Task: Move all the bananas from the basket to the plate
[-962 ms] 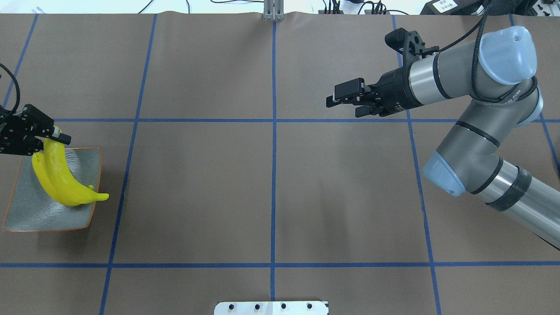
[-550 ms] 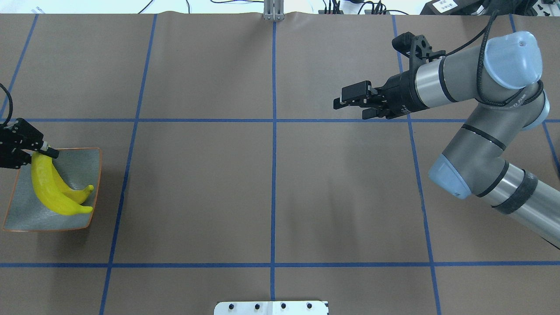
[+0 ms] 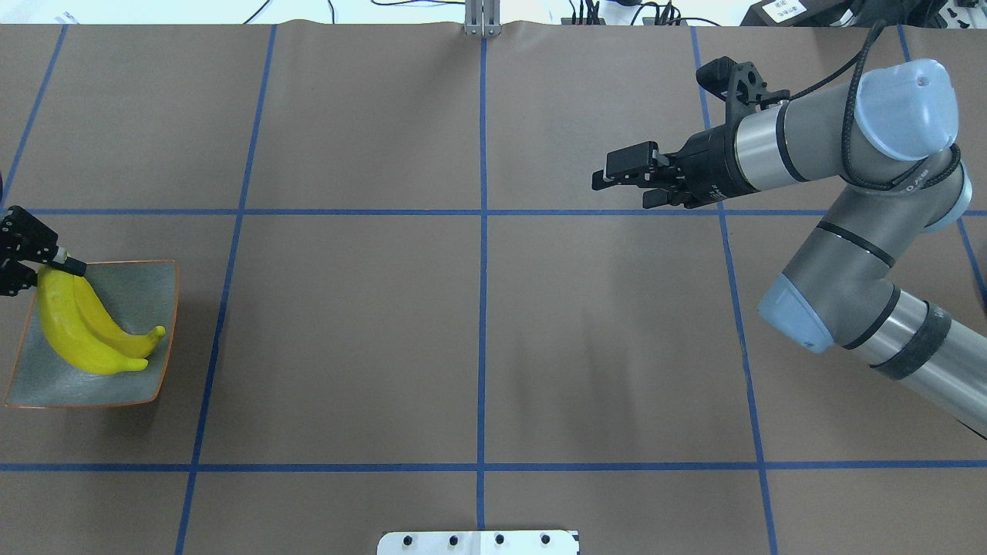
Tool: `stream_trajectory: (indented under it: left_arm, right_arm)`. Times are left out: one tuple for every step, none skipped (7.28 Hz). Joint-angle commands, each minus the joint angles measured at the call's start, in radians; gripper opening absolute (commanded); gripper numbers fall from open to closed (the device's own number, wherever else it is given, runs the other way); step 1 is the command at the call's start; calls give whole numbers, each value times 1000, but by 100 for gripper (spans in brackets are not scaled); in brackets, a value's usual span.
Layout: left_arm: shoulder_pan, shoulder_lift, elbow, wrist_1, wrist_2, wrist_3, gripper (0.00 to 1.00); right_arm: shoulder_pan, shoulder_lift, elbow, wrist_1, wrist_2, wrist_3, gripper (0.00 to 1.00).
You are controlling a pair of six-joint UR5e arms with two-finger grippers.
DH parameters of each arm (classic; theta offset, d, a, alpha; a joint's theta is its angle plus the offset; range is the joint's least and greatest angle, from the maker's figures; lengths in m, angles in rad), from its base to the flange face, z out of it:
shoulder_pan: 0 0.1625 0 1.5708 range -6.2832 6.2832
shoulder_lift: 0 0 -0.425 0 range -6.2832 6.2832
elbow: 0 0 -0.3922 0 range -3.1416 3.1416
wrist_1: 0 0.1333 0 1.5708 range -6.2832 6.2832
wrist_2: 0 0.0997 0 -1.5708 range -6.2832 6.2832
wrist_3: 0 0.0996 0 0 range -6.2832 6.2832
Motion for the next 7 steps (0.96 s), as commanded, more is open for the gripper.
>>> stream_trajectory:
  left_arm:
    - [-2,0,16,-1,3,2,0]
    - [-1,-2,32,-21,4,2,0]
    - [3,-5,50,-24,6,3,0]
    - [4,-6,50,-26,6,3,0]
    - [4,-8,52,-24,6,3,0]
    - [6,-11,53,-26,9,3,0]
    - [6,-15,61,-26,16,3,11]
  right_arm:
    - [0,-3,1,0,-3,0,100]
    - [0,-3,1,0,-3,0,100]
    - [0,-3,2,0,-3,0,100]
    - [0,-3,5,2,-3,8,100]
    - [0,-3,6,2,-3,15,100]
    - [0,-5,2,2,-3,15,100]
    - [0,-3,2,2,-4,15,100]
